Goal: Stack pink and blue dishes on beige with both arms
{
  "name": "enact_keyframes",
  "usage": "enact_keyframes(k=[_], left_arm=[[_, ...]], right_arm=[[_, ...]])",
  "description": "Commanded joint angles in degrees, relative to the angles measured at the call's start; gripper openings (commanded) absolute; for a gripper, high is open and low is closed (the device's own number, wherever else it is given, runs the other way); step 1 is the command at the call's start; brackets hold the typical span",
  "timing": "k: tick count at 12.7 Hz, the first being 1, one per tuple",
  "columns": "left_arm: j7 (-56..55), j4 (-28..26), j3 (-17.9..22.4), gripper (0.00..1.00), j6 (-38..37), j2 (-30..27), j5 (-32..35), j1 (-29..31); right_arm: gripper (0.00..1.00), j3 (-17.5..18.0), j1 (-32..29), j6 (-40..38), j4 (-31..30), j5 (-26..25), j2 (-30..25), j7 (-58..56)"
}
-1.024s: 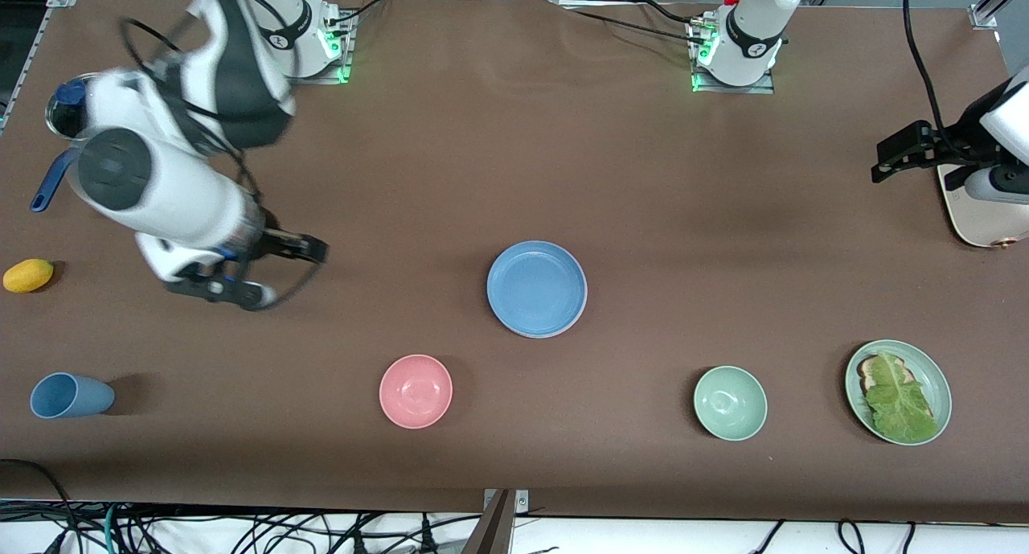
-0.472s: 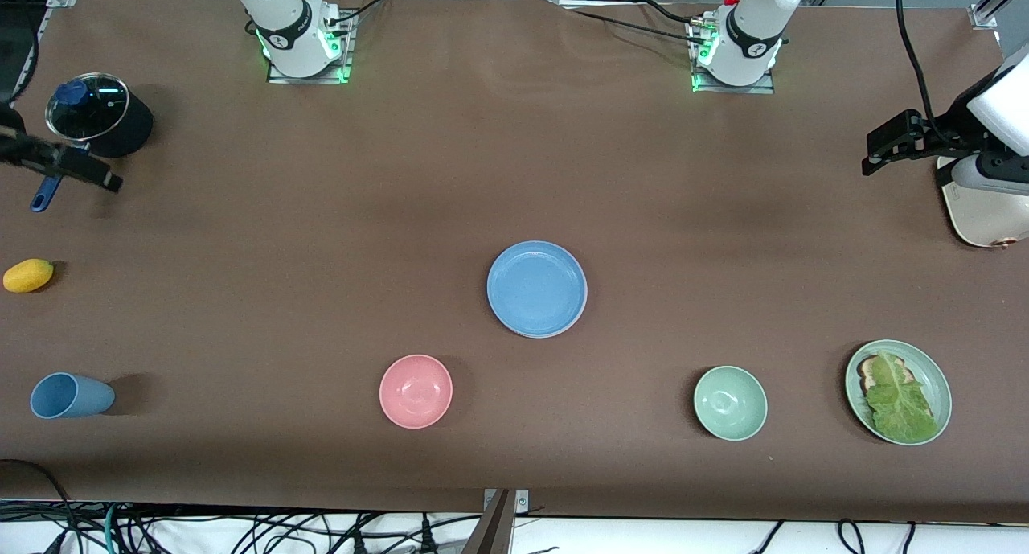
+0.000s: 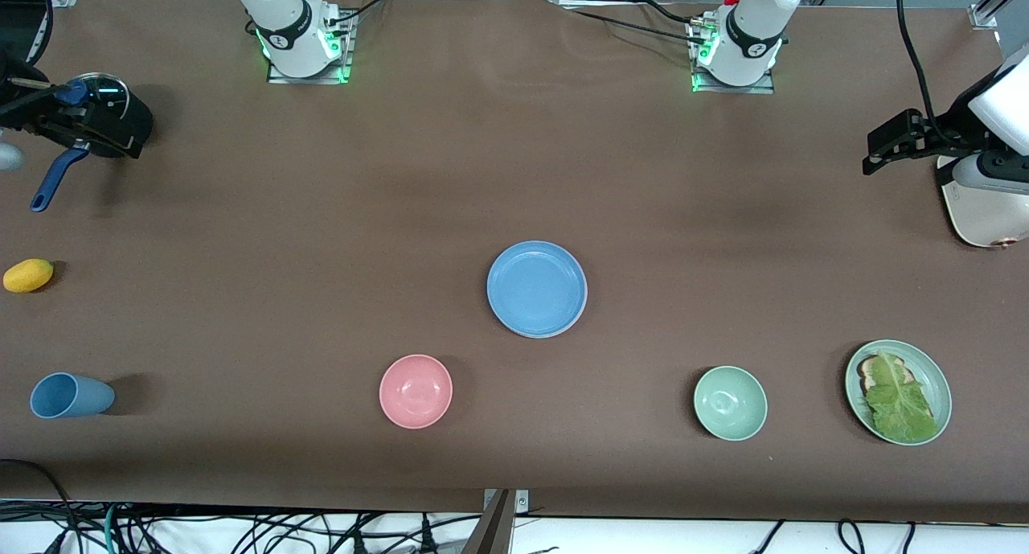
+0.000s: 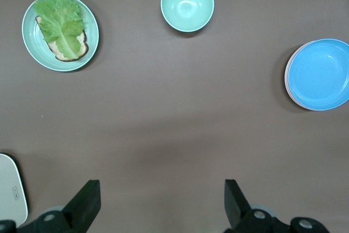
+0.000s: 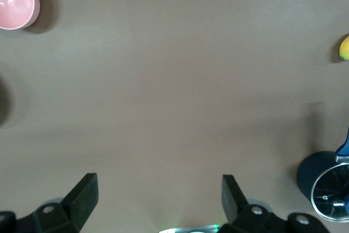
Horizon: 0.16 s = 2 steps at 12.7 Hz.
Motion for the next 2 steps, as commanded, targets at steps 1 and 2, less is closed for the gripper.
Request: enact_keyframes(k=[1, 2], left_arm=[[-0.2, 0.3, 0.6, 1.00, -1.0, -0.9, -1.2, 0.3], [-0.2, 0.0, 0.7, 1.00, -1.0, -0.9, -1.3, 0.4]], right_arm=[[1.00, 0.1, -0.1, 0.8, -0.7, -0.8, -0.5, -0.6], [1.00, 0.1, -0.1, 0.7, -0.5, -0.9, -0.4, -0.6]])
